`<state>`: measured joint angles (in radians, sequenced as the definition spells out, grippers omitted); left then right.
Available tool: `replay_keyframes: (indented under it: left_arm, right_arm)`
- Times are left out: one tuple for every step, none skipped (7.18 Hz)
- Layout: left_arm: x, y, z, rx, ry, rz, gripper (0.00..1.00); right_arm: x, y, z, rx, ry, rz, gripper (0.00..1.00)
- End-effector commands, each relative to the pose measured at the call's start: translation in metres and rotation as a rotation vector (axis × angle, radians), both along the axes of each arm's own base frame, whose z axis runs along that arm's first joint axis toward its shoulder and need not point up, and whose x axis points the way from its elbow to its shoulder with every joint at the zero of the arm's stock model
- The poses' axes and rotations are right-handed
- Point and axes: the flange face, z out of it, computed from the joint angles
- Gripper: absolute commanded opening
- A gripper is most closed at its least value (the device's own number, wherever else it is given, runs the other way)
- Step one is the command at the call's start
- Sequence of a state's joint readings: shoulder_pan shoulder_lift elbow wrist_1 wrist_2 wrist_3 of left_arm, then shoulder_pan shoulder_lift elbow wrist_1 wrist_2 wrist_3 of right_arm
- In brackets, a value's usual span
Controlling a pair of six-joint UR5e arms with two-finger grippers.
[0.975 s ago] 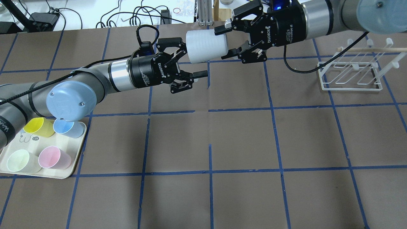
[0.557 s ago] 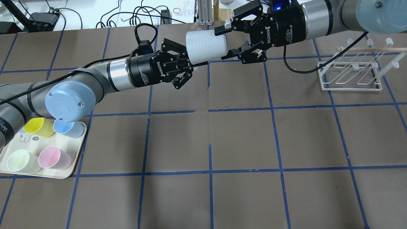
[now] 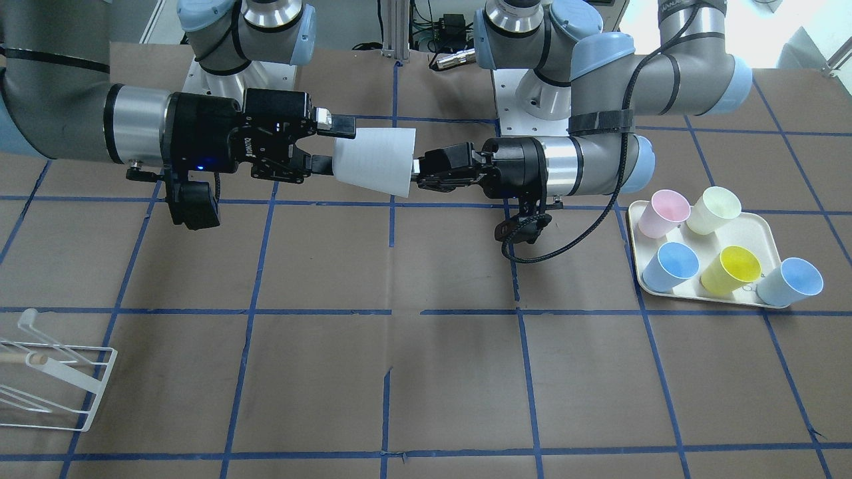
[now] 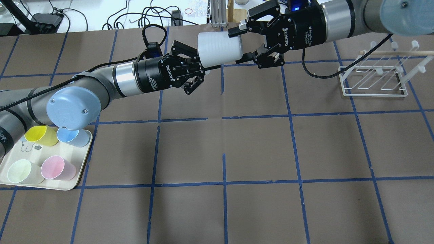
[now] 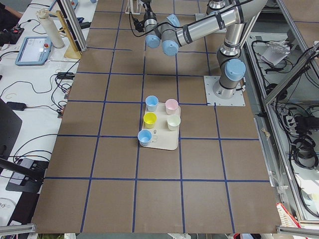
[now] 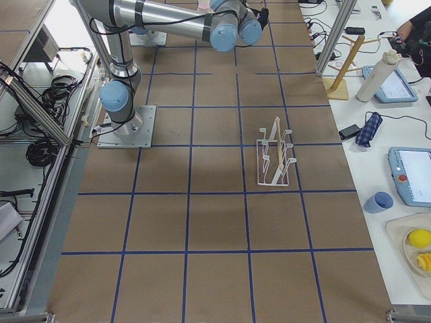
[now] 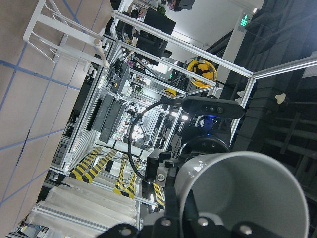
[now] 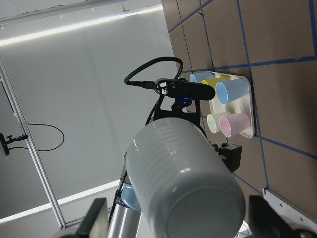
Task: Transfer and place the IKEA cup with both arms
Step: 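Open the right gripper and withdraw it while the left gripper pulls the cup away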
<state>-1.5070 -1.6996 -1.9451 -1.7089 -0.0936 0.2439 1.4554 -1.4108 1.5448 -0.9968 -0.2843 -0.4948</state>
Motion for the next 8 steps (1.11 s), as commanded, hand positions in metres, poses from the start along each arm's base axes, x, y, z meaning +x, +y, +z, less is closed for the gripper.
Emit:
replay_keyframes:
  left_arm:
    - [0.001,0.000,0.002,-0.003,0.000,0.002,0.00]
    - [0.005,0.000,0.007,-0.003,-0.007,0.005,0.00]
    - [0.018,-0.001,0.008,-0.004,-0.044,0.004,0.00]
    - [0.041,0.000,0.008,0.001,-0.127,-0.005,0.00]
    - [0.070,0.007,0.008,-0.003,-0.279,-0.046,0.00]
    - [0.103,0.014,0.004,0.009,-0.447,-0.091,0.00]
    - [0.145,0.026,0.005,0.025,-0.652,-0.138,0.00]
    - [0.188,0.037,0.015,0.030,-0.849,-0.172,0.00]
  right_arm:
    - [-0.033,-0.009,0.003,-0.015,0.028,-0.038,1.00]
    - [-0.073,-0.016,0.001,-0.038,0.085,-0.070,1.00]
    - [-0.097,-0.013,0.000,-0.031,0.136,-0.075,1.00]
    - [-0.112,-0.010,-0.004,-0.016,0.195,-0.055,1.00]
    - [-0.116,-0.006,-0.004,-0.038,0.292,-0.005,1.00]
    - [-0.123,-0.003,-0.003,-0.030,0.466,0.030,1.00]
    - [-0.129,-0.001,-0.006,0.001,0.623,0.057,1.00]
    - [-0.128,0.004,-0.007,0.008,0.713,0.096,1.00]
